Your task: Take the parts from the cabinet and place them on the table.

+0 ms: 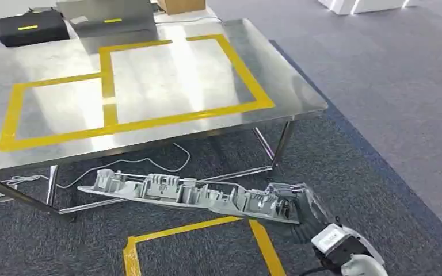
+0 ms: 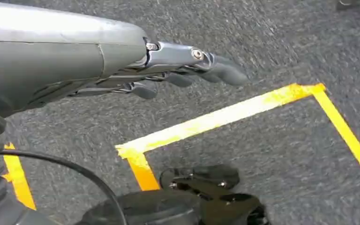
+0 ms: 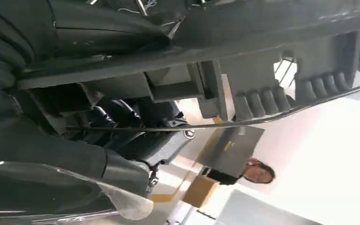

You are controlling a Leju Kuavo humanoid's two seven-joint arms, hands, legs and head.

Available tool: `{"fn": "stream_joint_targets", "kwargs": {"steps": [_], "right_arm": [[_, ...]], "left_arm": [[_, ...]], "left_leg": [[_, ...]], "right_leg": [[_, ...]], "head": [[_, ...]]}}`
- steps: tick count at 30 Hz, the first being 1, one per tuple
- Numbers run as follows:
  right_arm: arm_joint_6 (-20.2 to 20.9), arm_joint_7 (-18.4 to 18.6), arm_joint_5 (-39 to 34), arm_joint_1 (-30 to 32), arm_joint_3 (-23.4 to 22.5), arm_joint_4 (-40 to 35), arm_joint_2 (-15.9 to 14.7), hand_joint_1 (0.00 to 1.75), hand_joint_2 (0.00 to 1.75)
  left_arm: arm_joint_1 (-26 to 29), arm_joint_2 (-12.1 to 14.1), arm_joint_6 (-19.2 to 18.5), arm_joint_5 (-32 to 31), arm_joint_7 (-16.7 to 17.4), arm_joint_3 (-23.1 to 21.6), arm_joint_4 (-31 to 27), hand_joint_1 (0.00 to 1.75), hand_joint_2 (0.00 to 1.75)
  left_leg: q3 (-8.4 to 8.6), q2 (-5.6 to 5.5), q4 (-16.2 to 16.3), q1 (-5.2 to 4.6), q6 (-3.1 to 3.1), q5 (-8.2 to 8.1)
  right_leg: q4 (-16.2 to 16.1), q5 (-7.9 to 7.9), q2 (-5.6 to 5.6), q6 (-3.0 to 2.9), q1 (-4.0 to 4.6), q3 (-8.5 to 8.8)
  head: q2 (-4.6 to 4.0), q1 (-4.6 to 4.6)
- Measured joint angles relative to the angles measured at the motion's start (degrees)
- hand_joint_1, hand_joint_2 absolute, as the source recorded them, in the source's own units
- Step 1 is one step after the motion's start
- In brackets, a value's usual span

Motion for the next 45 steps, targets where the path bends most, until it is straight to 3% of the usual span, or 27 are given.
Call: {"fn": "stream_joint_targets", "kwargs": {"steps": [2, 4, 6, 8, 10, 12, 14, 16, 17, 19, 21, 22, 23, 25, 26, 27, 28, 30, 32, 33, 35, 36, 40, 42, 43, 44, 45], "right_arm": [[-0.77, 0.70, -0.46, -0.16, -0.20, 0.04, 0.15, 1.75, 1.75], [-1.99, 1.33, -0.98, -0.11, -0.70, 0.09, 0.46, 1.75, 1.75], [-2.78, 1.62, -1.36, 0.07, -1.05, 0.20, 0.79, 1.75, 1.75], [-3.98, 1.62, -1.99, 0.06, -1.33, 0.31, 0.96, 1.75, 1.75], [-5.18, 1.57, -2.64, 0.06, -1.49, 0.31, 1.18, 1.75, 1.75], [-5.81, 1.31, -3.41, 0.00, -1.51, 0.39, 1.62, 1.75, 1.75], [-6.12, 1.22, -3.93, 0.05, -1.64, 0.39, 1.75, 1.75, 1.75], [-6.10, 1.11, -4.37, 0.12, -1.75, 0.37, 1.86, 1.75, 1.75], [-6.10, 1.03, -4.50, 0.05, -1.83, 0.37, 1.92, 1.75, 1.75], [-6.10, 0.92, -4.63, 0.01, -1.86, 0.37, 2.03, 1.75, 1.75], [-6.05, 0.92, -4.61, 0.10, -1.92, 0.39, 2.03, 1.75, 1.75], [-6.03, 0.92, -4.61, 0.14, -1.92, 0.39, 2.03, 1.75, 1.75], [-5.88, 0.77, -4.63, 0.12, -1.92, 0.39, 2.03, 1.75, 1.75], [-5.62, 0.24, -4.63, 0.00, -1.94, 0.37, 2.05, 1.75, 1.75], [-5.57, 0.09, -4.68, -0.16, -1.95, 0.46, 2.05, 1.75, 1.75], [-5.46, -0.16, -4.72, -0.12, -1.97, 0.39, 2.05, 1.75, 1.75], [-5.38, -0.15, -4.79, -0.08, -1.94, 0.37, 2.05, 1.75, 1.75], [-4.98, -0.28, -4.70, -0.19, -1.94, 0.33, 2.05, 1.75, 1.75], [-4.79, -0.42, -4.70, -0.47, -1.90, 0.26, 2.05, 1.75, 1.75], [-4.70, -0.61, -4.70, -0.65, -1.88, 0.22, 2.05, 1.75, 1.75], [-4.63, -0.68, -4.72, -0.58, -1.88, 0.22, 2.05, 1.75, 1.75], [-4.50, -0.68, -4.70, -0.50, -1.86, 0.24, 2.05, 1.75, 1.75], [-4.39, -0.68, -4.70, -0.47, -1.86, 0.24, 2.05, 1.75, 1.75], [-4.37, -0.76, -4.70, -0.48, -1.86, 0.24, 2.05, 1.75, 1.75], [-4.15, -1.49, -4.65, -0.57, -1.94, 0.24, 2.03, 1.75, 1.75], [-3.89, -1.94, -4.61, -0.81, -1.86, -0.04, 2.03, 1.75, 1.75], [-3.71, -1.99, -4.50, -0.93, -1.86, -0.09, 2.01, 1.75, 1.75]], "left_arm": [[0.05, 0.00, 0.26, 0.35, 0.02, -0.02, -0.02, 0.00, 1.75], [0.07, -0.09, 0.57, 0.77, 0.33, -0.18, -0.02, 0.00, 1.75], [0.25, -0.07, 0.87, 1.14, 0.66, -0.55, -0.02, 0.00, 1.75], [0.44, -0.07, 1.14, 1.66, 1.01, -0.94, -0.02, 0.00, 1.75], [0.54, -0.07, 1.20, 2.05, 1.09, -1.09, -0.02, 0.00, 1.75], [0.49, -0.07, 1.38, 2.19, 1.18, -1.14, -0.07, 0.00, 1.75], [0.57, -0.02, 1.49, 2.29, 1.18, -1.16, -0.26, 0.00, 1.75], [0.58, 0.02, 1.62, 2.45, 1.18, -1.18, -0.35, 0.00, 1.75], [0.49, 0.02, 1.64, 2.51, 1.18, -1.22, -0.37, 0.00, 1.75], [0.58, 0.02, 1.64, 2.51, 1.18, -1.29, -0.37, 0.00, 1.75], [0.74, 0.02, 1.64, 2.51, 1.18, -1.29, -0.37, 0.00, 1.75], [0.75, 0.02, 1.64, 2.51, 1.18, -1.29, -0.37, 0.00, 1.75], [0.75, 0.02, 1.62, 2.51, 1.18, -1.29, -0.37, 0.00, 1.75], [0.80, 0.04, 1.59, 2.47, 1.18, -1.29, -0.37, 0.00, 1.75], [0.77, 0.13, 1.44, 2.43, 1.16, -1.27, -0.35, 0.00, 1.75], [0.91, 0.11, 1.38, 2.18, 1.14, -1.29, -0.39, 0.00, 1.75], [0.98, 0.07, 1.38, 2.16, 1.01, -1.29, -0.42, 0.00, 1.75], [0.92, 0.11, 1.18, 2.03, 0.98, -1.25, -0.50, 0.00, 1.75], [0.75, 0.07, 1.16, 2.03, 0.96, -1.20, -0.52, 0.00, 1.75], [0.64, 0.07, 1.03, 2.03, 0.94, -1.20, -0.52, 0.00, 1.75], [0.61, 0.02, 0.96, 2.01, 0.92, -1.20, -0.52, 0.00, 1.75], [0.59, 0.00, 0.96, 2.01, 0.92, -1.20, -0.52, 0.00, 1.75], [0.60, 0.00, 0.96, 2.01, 0.92, -1.20, -0.52, 0.00, 1.75], [0.60, 0.00, 0.94, 1.99, 0.90, -1.20, -0.52, 0.00, 1.75], [0.59, -0.02, 0.72, 1.79, 0.79, -1.18, -0.52, 0.00, 1.75], [0.38, 0.02, 0.48, 1.46, 0.59, -1.16, -0.55, 0.00, 1.75], [0.37, 0.04, 0.41, 1.44, 0.52, -1.16, -0.55, 0.00, 1.75]], "left_leg": [[1.27, 0.05, -0.79, 0.26, 0.73, -0.47], [1.68, -0.03, -0.78, 0.26, 1.06, -1.16], [2.57, -0.18, -0.78, 0.26, 1.04, -2.04], [4.30, -0.41, -0.77, 0.38, 0.76, -3.29], [5.55, -0.41, -0.78, 0.43, 0.15, -4.73], [5.95, -0.45, -0.44, 0.05, -0.54, -6.02], [7.09, -0.41, -0.36, 0.01, -1.05, -6.04], [6.29, -0.19, 2.55, 0.11, -1.56, -5.78], [4.21, 0.00, 6.25, 0.20, -1.94, -6.15], [-1.05, 0.02, 13.88, 0.45, -2.45, -9.70], [-4.48, 0.03, 16.60, 0.47, -2.52, -12.70], [-4.82, 0.03, 15.17, 0.47, -2.36, -11.83], [-4.45, 0.02, 12.10, 0.45, -2.10, -9.39], [-3.38, 0.09, 4.10, 0.13, -1.02, -0.62], [-4.10, 0.17, 3.94, -0.33, -0.64, 0.43], [-3.90, 0.22, 2.68, -0.50, -0.16, -0.59], [-3.63, 0.20, 2.54, -0.49, -0.17, 0.79], [-2.53, 0.06, 1.15, -0.13, 0.12, 0.47], [-1.27, 0.02, 0.66, 0.14, 0.55, 0.27], [-1.10, 0.04, 0.66, 0.14, 0.85, -0.03], [-0.36, 0.03, 0.66, 0.13, 0.96, -0.89], [0.23, -0.03, 0.66, 0.14, 0.97, -1.43], [0.63, -0.09, 0.66, 0.14, 0.97, -1.71], [1.20, -0.15, 0.66, 0.15, 0.93, -2.09], [3.25, -0.23, 0.73, 0.21, 0.01, -4.10], [3.97, -0.18, 0.68, -0.05, -0.90, -5.06], [4.49, -0.18, 0.85, -0.07, -1.18, -4.88]], "right_leg": [[6.04, -0.58, 0.53, 0.21, -0.02, -3.57], [13.56, -3.94, 0.70, 0.45, -0.03, -9.49], [15.92, -6.19, 0.70, 0.71, -0.06, -13.09], [10.49, -2.48, 0.69, 0.75, -0.13, -12.47], [2.24, 5.45, 0.69, 0.74, -0.24, -10.39], [1.50, 4.34, 0.73, -0.89, 0.06, -9.58], [1.31, 4.52, 0.77, -1.56, 0.00, -9.34], [1.04, 3.94, 0.74, -2.30, -0.36, -7.77], [0.99, 3.50, 0.62, -2.62, -0.37, -7.21], [0.97, 2.48, 0.62, -2.69, -0.34, -6.33], [0.97, 1.34, 0.70, -2.72, -0.34, -5.00], [0.97, 0.66, 0.76, -2.65, -0.31, -4.11], [0.96, -0.06, 0.79, -2.55, -0.28, -3.14], [0.64, -1.36, 0.68, -2.44, -0.21, -2.35], [0.90, -1.79, 0.68, -2.16, -0.03, -0.68], [0.40, -1.93, 0.80, -1.81, -0.03, -1.18], [-0.13, -2.06, 0.74, -1.40, -0.03, -0.94], [0.92, -1.27, 0.74, -0.59, 0.04, -0.33], [5.22, -1.59, 0.78, -0.29, 0.00, -2.98], [9.43, -2.53, 0.77, -0.13, -0.01, -5.90], [15.45, -6.48, 0.77, 0.08, -0.01, -11.09], [15.99, -7.64, 0.78, 0.16, -0.01, -12.49], [15.48, -7.54, 0.76, 0.22, -0.03, -12.79], [14.02, -6.64, 0.76, 0.19, -0.05, -12.77], [2.33, 5.10, 0.62, 0.11, -0.06, -10.27], [2.29, 3.95, 0.73, -1.57, 0.25, -9.43], [2.09, 3.65, 0.66, -1.98, 0.29, -9.72]], "head": [[-0.02, 0.22], [-0.02, 0.31], [-0.02, 0.33], [0.00, 0.35], [0.00, 0.41], [0.00, 0.53], [0.00, 0.65], [0.00, 0.61], [0.00, 0.22], [0.00, 0.28], [0.00, 0.28], [0.00, 0.26], [0.00, 0.26], [0.00, 0.26], [-0.02, 0.48], [0.00, 0.30], [0.00, 0.53], [0.00, 0.61], [0.00, 0.63], [0.00, 0.70], [0.00, 0.61], [0.00, 0.70], [0.00, 0.68], [0.00, 0.61], [0.00, 0.70], [0.00, 0.61], [0.00, 0.72]]}}
